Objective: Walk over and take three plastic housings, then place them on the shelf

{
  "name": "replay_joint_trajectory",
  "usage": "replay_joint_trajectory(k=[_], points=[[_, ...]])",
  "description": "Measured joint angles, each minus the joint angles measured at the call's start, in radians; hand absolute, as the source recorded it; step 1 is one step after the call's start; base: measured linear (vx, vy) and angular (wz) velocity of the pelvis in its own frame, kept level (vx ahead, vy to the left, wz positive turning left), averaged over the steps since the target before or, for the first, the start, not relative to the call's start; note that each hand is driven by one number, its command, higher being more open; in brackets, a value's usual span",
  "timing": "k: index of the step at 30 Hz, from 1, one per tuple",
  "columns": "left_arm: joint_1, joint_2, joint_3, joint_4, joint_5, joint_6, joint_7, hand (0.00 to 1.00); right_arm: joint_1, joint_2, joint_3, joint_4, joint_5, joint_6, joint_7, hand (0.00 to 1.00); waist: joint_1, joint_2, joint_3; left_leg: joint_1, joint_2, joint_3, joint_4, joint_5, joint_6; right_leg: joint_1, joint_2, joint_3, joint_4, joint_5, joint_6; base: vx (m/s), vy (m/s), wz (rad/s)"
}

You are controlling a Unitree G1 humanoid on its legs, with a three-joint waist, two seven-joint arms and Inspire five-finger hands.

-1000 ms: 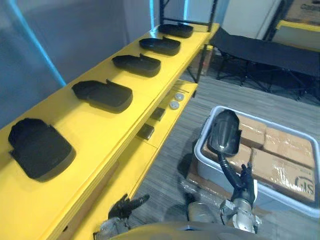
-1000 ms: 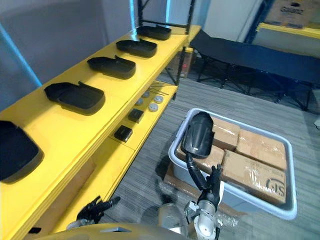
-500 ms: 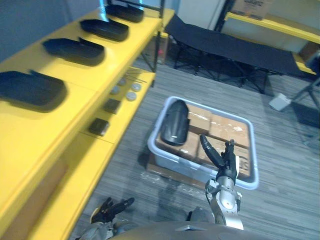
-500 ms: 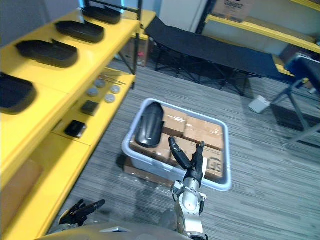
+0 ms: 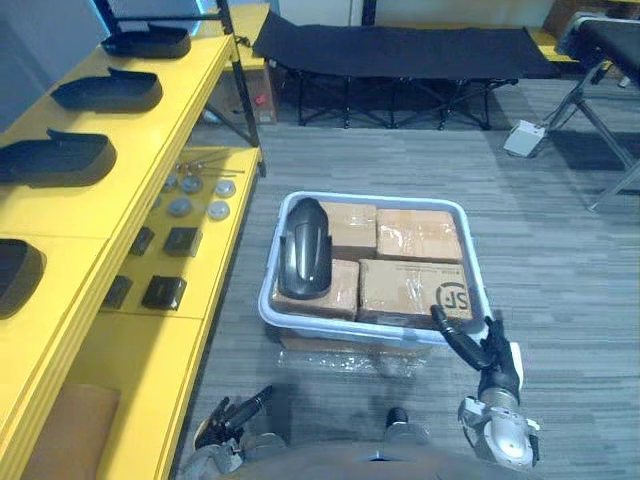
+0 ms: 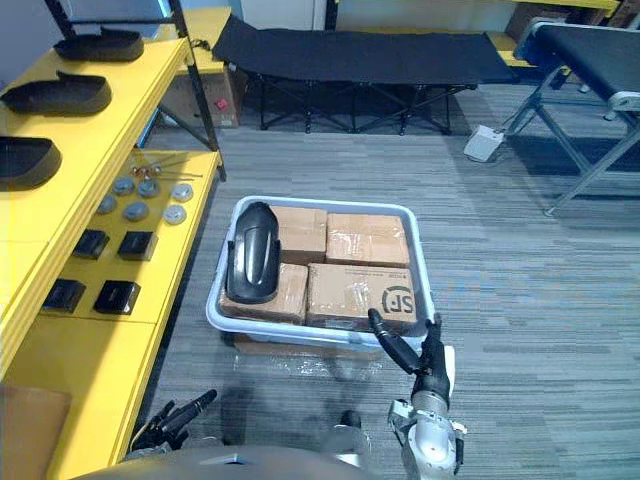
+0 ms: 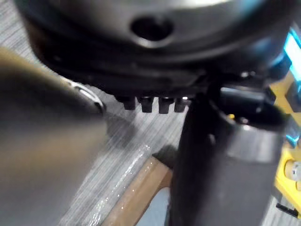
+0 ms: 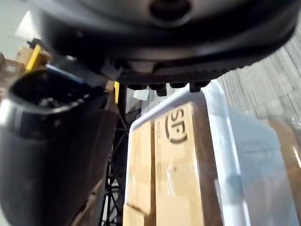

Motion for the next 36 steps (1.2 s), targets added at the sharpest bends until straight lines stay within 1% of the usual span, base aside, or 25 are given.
replay_joint_trajectory(k=[2,4,5,7,9,10,11,12,13,14,15,16,17,18,19,22,23,25,26,28,30,32,33,36], points=[[-0.001,0.003,-0.001,-0.002,0.045,-0.007,0.002,1.00,-0.049,-0.001,0.030,0.025,-0.026,0.006,-0.001,1.00,0.007,0.004,0.001,0.001,-0.011,-0.017,0.000,-0.002,0.004,0.001,-0.006,0.006,-0.004,0.004,0.002,0.02,0.050,-0.03],[-0.004,0.012,-0.003,-0.004,0.097,-0.014,-0.004,1.00,-0.114,-0.001,0.066,0.064,-0.050,0.027,0.000,1.00,0.018,0.006,0.004,0.001,-0.010,-0.019,0.002,-0.002,0.005,0.005,-0.005,0.005,-0.009,0.007,0.000,0.00,-0.007,0.02],[-0.005,0.014,-0.004,-0.009,0.107,-0.023,-0.004,1.00,-0.152,-0.002,0.077,0.077,-0.080,0.043,0.001,1.00,0.030,0.011,0.012,0.000,-0.010,-0.025,0.003,-0.003,0.005,0.009,-0.004,0.001,-0.011,0.008,0.000,-0.01,-0.023,0.06],[-0.005,0.017,-0.005,-0.010,0.106,-0.027,-0.003,1.00,-0.185,-0.011,0.083,0.079,-0.122,0.066,-0.003,1.00,0.044,0.008,0.026,-0.006,-0.010,-0.032,0.009,-0.007,0.009,0.007,-0.003,-0.001,-0.013,0.010,-0.001,-0.03,-0.023,0.07],[-0.005,0.024,-0.012,-0.010,0.101,-0.027,-0.007,1.00,-0.275,-0.037,0.092,0.103,-0.158,0.101,-0.023,1.00,0.053,0.018,0.043,-0.053,-0.011,-0.060,0.041,-0.020,0.017,-0.007,-0.002,-0.012,-0.022,0.025,-0.004,-0.06,-0.010,0.13],[-0.005,0.029,-0.012,-0.010,0.102,-0.027,-0.011,1.00,-0.320,-0.046,0.092,0.119,-0.158,0.116,-0.034,1.00,0.058,0.011,0.055,-0.076,-0.012,-0.072,0.057,-0.023,0.020,-0.014,-0.002,-0.021,-0.032,0.036,-0.005,-0.07,-0.002,0.14],[-0.006,0.033,-0.011,-0.013,0.102,-0.028,-0.013,1.00,-0.355,-0.053,0.091,0.130,-0.158,0.128,-0.044,1.00,0.063,0.018,0.061,-0.092,-0.012,-0.081,0.069,-0.025,0.022,-0.018,-0.001,-0.027,-0.038,0.043,-0.007,-0.09,-0.004,0.21],[-0.006,0.039,-0.010,-0.024,0.103,-0.030,-0.020,1.00,-0.445,-0.071,0.086,0.162,-0.158,0.157,-0.076,1.00,0.074,0.009,0.091,-0.127,-0.014,-0.106,0.094,-0.028,0.024,-0.024,0.001,-0.038,-0.051,0.059,-0.011,-0.10,-0.006,0.24],[-0.006,0.042,-0.009,-0.030,0.105,-0.030,-0.023,1.00,-0.485,-0.079,0.084,0.175,-0.157,0.171,-0.090,1.00,0.080,0.005,0.106,-0.140,-0.014,-0.115,0.104,-0.028,0.024,-0.026,0.001,-0.047,-0.054,0.064,-0.010,-0.11,-0.003,0.33],[-0.006,0.046,-0.008,-0.033,0.104,-0.030,-0.028,1.00,-0.554,-0.093,0.078,0.198,-0.157,0.200,-0.110,1.00,0.097,0.002,0.131,-0.160,-0.015,-0.130,0.121,-0.028,0.025,-0.029,0.001,-0.059,-0.055,0.068,-0.012,-0.11,-0.001,0.32],[-0.006,0.039,0.003,-0.043,0.102,-0.030,-0.033,1.00,-0.598,-0.108,0.072,0.216,-0.156,0.221,-0.123,1.00,0.112,0.001,0.136,-0.178,-0.017,-0.142,0.130,-0.027,0.026,-0.035,0.001,-0.069,-0.055,0.071,-0.013,-0.11,-0.001,0.37],[-0.006,0.030,0.013,-0.058,0.103,-0.031,-0.038,1.00,-0.652,-0.131,0.071,0.246,-0.156,0.246,-0.130,1.00,0.133,0.004,0.141,-0.192,-0.019,-0.154,0.139,-0.025,0.028,-0.037,0.000,-0.081,-0.055,0.073,-0.014,-0.08,0.000,0.30],[-0.006,0.028,0.013,-0.066,0.103,-0.031,-0.041,1.00,-0.681,-0.139,0.071,0.264,-0.156,0.259,-0.131,1.00,0.140,0.008,0.148,-0.192,-0.020,-0.162,0.143,-0.025,0.030,-0.034,0.000,-0.089,-0.055,0.074,-0.014,-0.07,-0.002,0.28],[-0.006,0.021,0.013,-0.075,0.103,-0.031,-0.043,1.00,-0.734,-0.151,0.075,0.293,-0.156,0.285,-0.131,1.00,0.155,0.016,0.159,-0.192,-0.022,-0.174,0.149,-0.024,0.030,-0.024,0.000,-0.100,-0.055,0.074,-0.014,-0.06,-0.002,0.31],[-0.006,0.011,0.021,-0.083,0.103,-0.031,-0.047,1.00,-0.782,-0.163,0.081,0.324,-0.156,0.301,-0.131,1.00,0.163,0.024,0.170,-0.193,-0.025,-0.186,0.153,-0.023,0.032,-0.014,-0.002,-0.114,-0.055,0.074,-0.014,-0.06,-0.002,0.28],[-0.006,-0.002,0.027,-0.093,0.102,-0.032,-0.059,1.00,-0.861,-0.183,0.083,0.390,-0.158,0.316,-0.130,1.00,0.184,0.044,0.188,-0.210,-0.029,-0.207,0.169,-0.021,0.034,-0.004,-0.004,-0.133,-0.053,0.074,-0.014,-0.04,0.000,0.21],[-0.006,-0.009,0.033,-0.106,0.101,-0.032,-0.062,1.00,-0.894,-0.194,0.089,0.417,-0.158,0.326,-0.130,1.00,0.190,0.050,0.208,-0.212,-0.030,-0.216,0.174,-0.021,0.034,-0.003,-0.004,-0.142,-0.049,0.073,-0.014,-0.05,0.005,0.21],[-0.007,-0.011,0.040,-0.121,0.100,-0.032,-0.065,1.00,-0.936,-0.222,0.112,0.463,-0.158,0.334,-0.130,1.00,0.205,0.053,0.228,-0.230,-0.029,-0.224,0.189,-0.022,0.034,-0.007,-0.004,-0.146,-0.044,0.073,-0.014,-0.06,0.009,0.15],[-0.010,-0.015,0.051,-0.131,0.100,-0.033,-0.073,1.00,-0.955,-0.244,0.121,0.480,-0.158,0.336,-0.130,1.00,0.207,0.056,0.244,-0.245,-0.029,-0.235,0.203,-0.023,0.036,-0.011,-0.004,-0.156,-0.037,0.073,-0.014,-0.06,0.015,0.16],[-0.019,-0.016,0.067,-0.140,0.098,-0.034,-0.083,1.00,-0.993,-0.259,0.121,0.502,-0.156,0.347,-0.129,1.00,0.214,0.053,0.278,-0.249,-0.029,-0.241,0.213,-0.024,0.036,-0.012,-0.004,-0.159,-0.028,0.073,-0.014,-0.07,0.022,0.12],[-0.031,-0.014,0.069,-0.149,0.098,-0.034,-0.087,1.00,-1.019,-0.280,0.122,0.508,-0.157,0.356,-0.129,1.00,0.223,0.055,0.298,-0.267,-0.029,-0.249,0.227,-0.026,0.036,-0.020,-0.004,-0.166,-0.021,0.073,-0.013,-0.07,0.023,0.08],[-0.040,-0.011,0.070,-0.150,0.097,-0.034,-0.096,1.00,-1.061,-0.300,0.132,0.533,-0.157,0.389,-0.128,1.00,0.234,0.057,0.313,-0.282,-0.028,-0.253,0.240,-0.027,0.038,-0.033,-0.005,-0.167,-0.014,0.073,-0.013,-0.04,0.021,0.03],[-0.040,-0.006,0.071,-0.153,0.095,-0.032,-0.097,1.00,-1.095,-0.312,0.147,0.564,-0.157,0.416,-0.127,1.00,0.239,0.057,0.324,-0.286,-0.028,-0.255,0.243,-0.027,0.038,-0.034,-0.005,-0.168,-0.013,0.073,-0.013,-0.02,0.009,0.06],[-0.040,0.002,0.067,-0.157,0.078,-0.031,-0.099,1.00,-1.130,-0.330,0.157,0.612,-0.157,0.447,-0.126,1.00,0.260,0.058,0.328,-0.311,-0.029,-0.269,0.257,-0.026,0.038,-0.043,-0.004,-0.181,-0.010,0.073,-0.013,-0.01,0.009,0.12]])
